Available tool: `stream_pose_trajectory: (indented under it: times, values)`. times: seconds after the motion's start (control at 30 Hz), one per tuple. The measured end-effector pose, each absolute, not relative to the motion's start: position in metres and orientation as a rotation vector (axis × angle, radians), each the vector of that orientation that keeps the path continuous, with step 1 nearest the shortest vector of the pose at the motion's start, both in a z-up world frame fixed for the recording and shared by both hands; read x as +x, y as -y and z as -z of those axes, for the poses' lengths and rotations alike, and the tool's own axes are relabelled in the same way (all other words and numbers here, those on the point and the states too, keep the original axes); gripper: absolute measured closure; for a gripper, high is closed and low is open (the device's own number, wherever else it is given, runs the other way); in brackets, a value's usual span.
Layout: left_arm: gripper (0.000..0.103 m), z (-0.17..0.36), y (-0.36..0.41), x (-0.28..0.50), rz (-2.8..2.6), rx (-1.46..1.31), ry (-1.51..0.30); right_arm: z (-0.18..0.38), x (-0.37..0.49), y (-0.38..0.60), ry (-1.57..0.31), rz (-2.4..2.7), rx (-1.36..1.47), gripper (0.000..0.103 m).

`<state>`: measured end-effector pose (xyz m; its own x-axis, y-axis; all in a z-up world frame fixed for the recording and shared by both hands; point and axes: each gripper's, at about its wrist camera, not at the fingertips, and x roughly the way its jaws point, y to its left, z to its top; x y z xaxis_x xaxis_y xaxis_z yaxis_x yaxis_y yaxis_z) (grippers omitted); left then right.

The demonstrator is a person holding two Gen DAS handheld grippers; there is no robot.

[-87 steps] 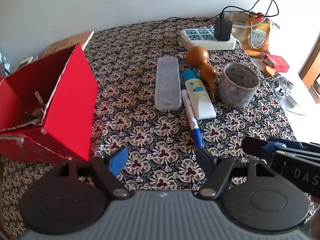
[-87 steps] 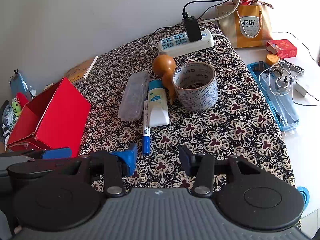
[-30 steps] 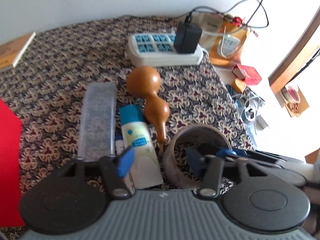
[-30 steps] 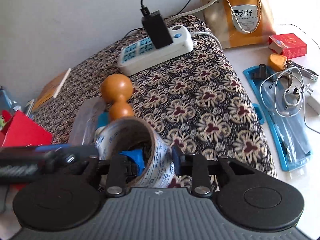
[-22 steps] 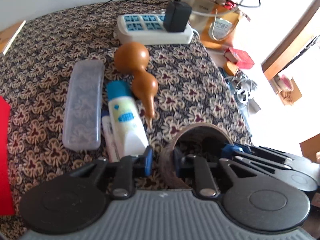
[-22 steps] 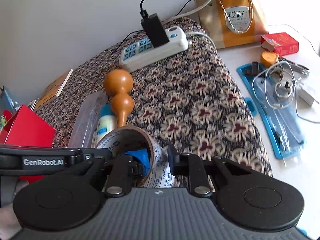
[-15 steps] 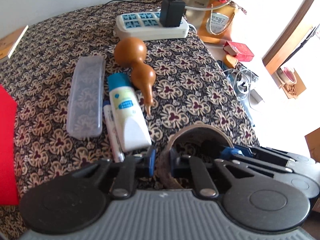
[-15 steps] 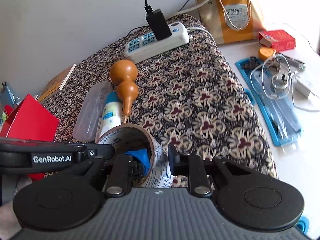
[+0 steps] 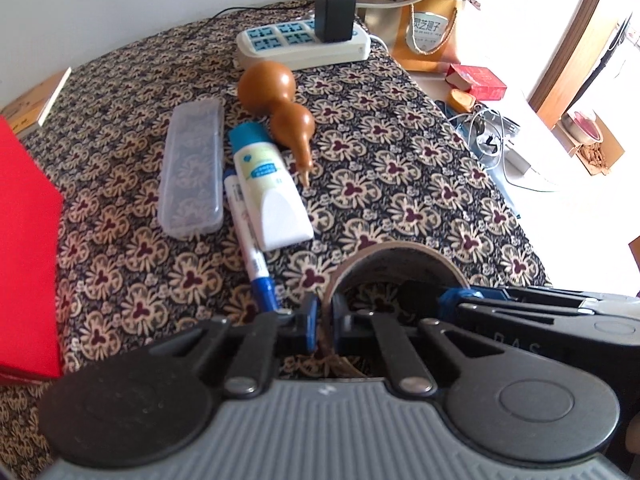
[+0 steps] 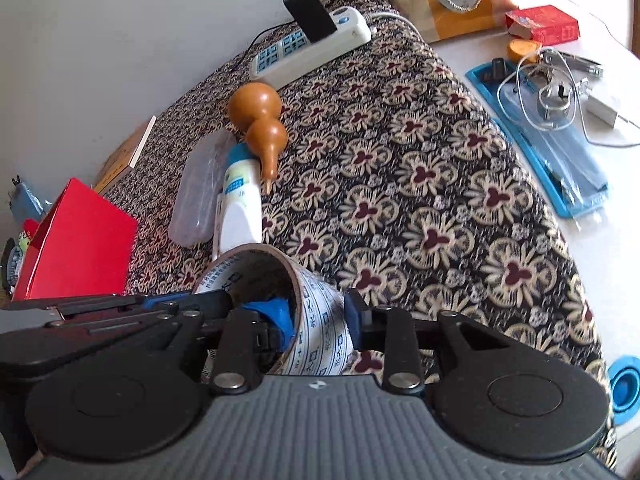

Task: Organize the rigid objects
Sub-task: 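Grasp the clear tape roll by its rim with the right tool, then carry the tape roll into the red box and open the right tool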

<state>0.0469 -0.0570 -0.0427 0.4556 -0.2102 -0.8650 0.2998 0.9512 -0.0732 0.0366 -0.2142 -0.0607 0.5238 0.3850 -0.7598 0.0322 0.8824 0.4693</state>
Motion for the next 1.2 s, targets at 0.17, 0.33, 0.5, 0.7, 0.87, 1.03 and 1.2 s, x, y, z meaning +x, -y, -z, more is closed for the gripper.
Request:
stream_pose_trajectory:
  times: [0.17,0.33,0.5,0.7,0.87,1.03,1.2]
  values:
    - [0.099,0.043,0.049,0.036,0.316,0.083,-1.056,0.058,0.029,0.206,-1.028,-0.241,0.421,0.092]
    - [0.1,0.042,0.037,0.017,0.305,0.09,-1.054,0.053,0.013,0.191,-1.02,-0.283,0.373,0.097]
    - [0.1,0.022,0.011,-0.007,0.27,0.086,-0.998,0.041,0.002,0.175,-0.988,-0.387,0.389,0.101]
    - [0.1,-0.023,-0.033,-0.023,0.188,0.071,-0.873,-0.003,0.012,0.133,-0.882,-0.501,0.335,0.101]
    - [0.1,-0.068,-0.081,-0.017,0.138,0.045,-0.748,-0.052,0.038,0.087,-0.761,-0.591,0.281,0.101]
    - [0.1,-0.109,-0.149,-0.002,0.052,0.038,-0.627,-0.087,0.065,0.017,-0.666,-0.678,0.234,0.101]
    - [0.099,-0.118,-0.222,0.022,-0.026,0.012,-0.595,-0.084,0.087,-0.07,-0.682,-0.738,0.171,0.101]
